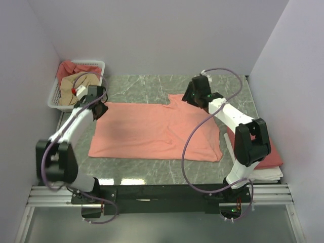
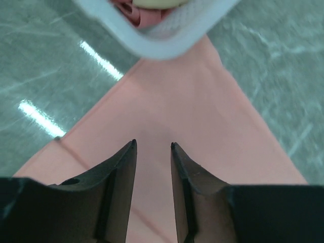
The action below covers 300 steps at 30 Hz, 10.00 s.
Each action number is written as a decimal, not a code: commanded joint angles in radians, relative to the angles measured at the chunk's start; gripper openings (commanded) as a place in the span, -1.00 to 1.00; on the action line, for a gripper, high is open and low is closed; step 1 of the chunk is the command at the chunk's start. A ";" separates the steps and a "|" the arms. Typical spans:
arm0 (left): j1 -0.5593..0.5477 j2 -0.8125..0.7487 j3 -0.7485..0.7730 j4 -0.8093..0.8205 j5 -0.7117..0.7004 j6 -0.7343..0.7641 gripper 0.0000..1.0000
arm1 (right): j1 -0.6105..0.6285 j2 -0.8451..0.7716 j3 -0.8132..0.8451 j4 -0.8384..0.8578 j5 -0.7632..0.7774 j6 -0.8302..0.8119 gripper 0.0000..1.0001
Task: Fold and stack the t-shirts
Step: Fold the tshirt
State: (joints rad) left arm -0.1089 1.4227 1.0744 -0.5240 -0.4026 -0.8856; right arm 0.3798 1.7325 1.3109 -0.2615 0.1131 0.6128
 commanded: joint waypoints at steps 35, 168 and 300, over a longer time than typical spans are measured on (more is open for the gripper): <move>0.000 0.914 0.823 -0.214 -0.222 -0.196 -0.44 | -0.202 -0.099 -0.107 0.202 -0.317 -0.056 0.07; 0.020 0.134 -0.109 0.300 -0.062 -0.194 -0.99 | -0.321 -0.579 -0.572 0.073 -0.142 0.074 -1.00; -0.049 -0.375 -0.208 0.042 0.515 0.232 -0.23 | 0.090 0.087 -0.076 -0.134 0.151 0.057 -0.06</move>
State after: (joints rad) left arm -0.1570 1.0679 0.8700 -0.5011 0.0937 -0.6727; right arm 0.4526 1.8122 1.2007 -0.3683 0.2005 0.6575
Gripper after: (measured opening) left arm 0.386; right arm 0.474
